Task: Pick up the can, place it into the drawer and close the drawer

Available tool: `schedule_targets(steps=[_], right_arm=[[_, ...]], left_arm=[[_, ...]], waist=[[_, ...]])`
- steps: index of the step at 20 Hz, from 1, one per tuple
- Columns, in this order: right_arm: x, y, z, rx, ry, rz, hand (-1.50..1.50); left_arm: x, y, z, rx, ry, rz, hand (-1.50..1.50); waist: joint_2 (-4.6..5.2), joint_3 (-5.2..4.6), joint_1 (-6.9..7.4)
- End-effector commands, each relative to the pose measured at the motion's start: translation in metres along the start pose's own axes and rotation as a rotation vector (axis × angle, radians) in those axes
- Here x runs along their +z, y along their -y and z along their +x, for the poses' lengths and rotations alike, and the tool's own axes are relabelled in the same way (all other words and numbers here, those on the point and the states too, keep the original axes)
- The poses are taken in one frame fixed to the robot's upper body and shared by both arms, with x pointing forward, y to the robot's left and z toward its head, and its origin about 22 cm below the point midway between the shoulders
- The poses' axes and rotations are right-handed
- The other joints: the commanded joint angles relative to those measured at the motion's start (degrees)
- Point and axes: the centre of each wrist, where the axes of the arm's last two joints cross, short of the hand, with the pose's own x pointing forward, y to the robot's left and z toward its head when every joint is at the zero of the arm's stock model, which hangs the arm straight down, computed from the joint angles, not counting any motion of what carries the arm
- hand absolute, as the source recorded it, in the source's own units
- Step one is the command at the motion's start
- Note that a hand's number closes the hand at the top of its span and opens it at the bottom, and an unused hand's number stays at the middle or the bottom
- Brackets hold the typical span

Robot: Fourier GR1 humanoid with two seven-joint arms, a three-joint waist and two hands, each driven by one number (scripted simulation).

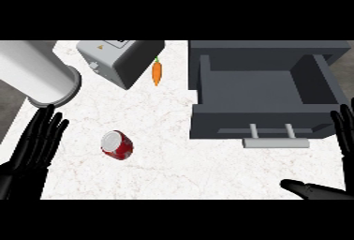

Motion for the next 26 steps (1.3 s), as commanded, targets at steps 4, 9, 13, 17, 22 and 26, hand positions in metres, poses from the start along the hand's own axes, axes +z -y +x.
schedule_targets(steps=[4,9,13,17,22,26], right_arm=[[0.018,0.033,-0.012,0.013,-0.029,-0.031,-1.50],[0.037,0.043,-0.007,0.004,-0.019,-0.028,-1.50],[0.042,0.062,-0.013,-0.007,-0.028,-0.022,-1.50],[0.048,0.076,-0.017,0.000,-0.032,-0.015,-1.50],[0.034,0.084,-0.013,-0.010,-0.041,-0.023,-1.50],[0.055,0.092,-0.002,-0.003,-0.015,-0.018,-1.50]], left_arm=[[0.015,-0.017,0.026,-0.007,-0.046,-0.008,-1.50],[0.021,-0.030,0.023,-0.014,-0.046,0.019,-1.50],[0.035,-0.032,0.025,0.070,-0.053,0.052,-1.50],[0.040,-0.022,0.015,0.169,-0.091,0.085,-1.50],[0.026,-0.029,0.008,0.241,-0.128,0.045,-1.50],[0.007,-0.018,0.011,0.280,-0.156,0.059,-1.50]], waist=[[0.03,0.03,0.06],[0.01,0.01,-0.07],[0.00,0.00,0.01],[-0.02,0.01,0.07],[0.07,0.00,0.13],[0.06,0.01,-0.30]])
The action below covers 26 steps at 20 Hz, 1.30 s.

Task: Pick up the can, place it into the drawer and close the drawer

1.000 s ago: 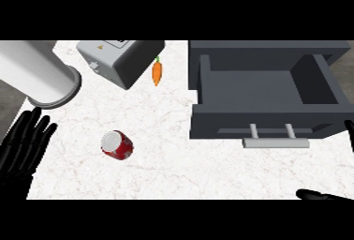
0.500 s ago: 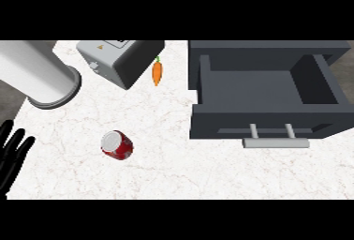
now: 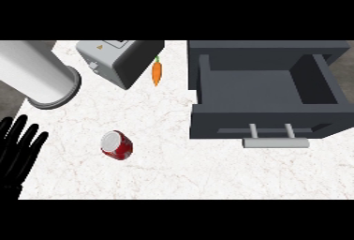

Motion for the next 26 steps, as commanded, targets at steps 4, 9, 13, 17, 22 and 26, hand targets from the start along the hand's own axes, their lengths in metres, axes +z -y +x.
schedule_targets(steps=[4,9,13,17,22,26], right_arm=[[-0.003,0.024,0.018,-0.013,0.015,-0.004,-1.50],[0.013,0.025,0.022,-0.005,0.010,-0.010,-1.50],[0.029,0.028,0.006,0.000,-0.006,0.000,-1.50],[0.020,0.044,0.011,-0.014,0.003,0.000,-1.50],[0.022,0.046,0.023,-0.008,0.012,-0.011,-1.50],[0.041,0.036,0.014,-0.023,0.005,-0.003,-1.50]], left_arm=[[-0.031,0.012,-0.019,0.065,-0.049,-0.005,-1.50],[-0.051,0.031,-0.035,0.067,-0.045,-0.001,-1.50],[-0.056,0.012,-0.043,0.039,-0.078,0.023,-1.50],[-0.055,0.025,-0.084,0.027,-0.088,0.030,-1.50],[-0.069,0.019,-0.116,0.007,-0.098,0.065,-1.50],[-0.058,0.001,-0.144,0.018,-0.130,0.100,-1.50]], waist=[[0.06,-0.01,-0.07],[0.03,-0.01,-0.18],[0.01,0.00,-0.15],[0.02,-0.01,-0.11],[0.04,-0.02,-0.13],[0.01,-0.03,-0.16]])
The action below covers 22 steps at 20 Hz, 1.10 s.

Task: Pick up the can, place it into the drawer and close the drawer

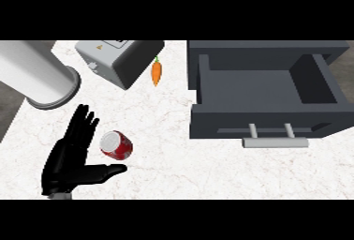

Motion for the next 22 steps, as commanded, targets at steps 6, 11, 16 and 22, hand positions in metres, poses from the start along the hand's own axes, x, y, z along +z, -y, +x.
schedule_targets(steps=[6,11,16,22], right_arm=[[0.007,-0.009,-0.010,-0.013,-0.014,0.008,-1.50],[0.013,0.017,-0.001,0.010,-0.001,-0.005,-1.50],[0.018,0.006,0.026,0.011,0.000,0.000,-1.50],[0.027,0.021,0.012,0.003,0.007,-0.002,-1.50]], left_arm=[[-0.002,-0.025,-0.034,-0.015,-0.002,0.071,-1.50],[-0.021,-0.043,-0.062,-0.034,-0.017,0.119,-1.50],[0.009,-0.047,-0.102,-0.044,-0.023,0.116,-1.50],[-0.010,-0.057,-0.118,-0.029,-0.073,0.096,-1.50]], waist=[[-0.01,0.01,0.20],[0.03,0.00,-0.17],[-0.01,-0.02,0.03],[-0.01,-0.01,-0.19]])
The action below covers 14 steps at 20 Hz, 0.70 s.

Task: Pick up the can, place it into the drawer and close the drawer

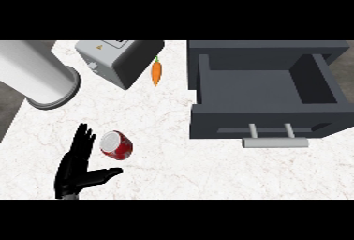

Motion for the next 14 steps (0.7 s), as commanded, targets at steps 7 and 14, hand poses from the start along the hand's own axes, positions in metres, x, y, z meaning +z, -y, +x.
schedule_targets(steps=[7,14], right_arm=[[0.001,0.013,0.005,-0.018,0.019,-0.008,-1.50],[-0.006,0.002,0.012,-0.013,0.001,-0.006,-1.50]], left_arm=[[-0.008,-0.001,-0.038,0.051,-0.038,-0.007,-1.50],[-0.013,0.015,-0.044,0.113,-0.051,-0.043,-1.50]], waist=[[-0.01,0.00,-0.02],[-0.03,0.01,0.15]])
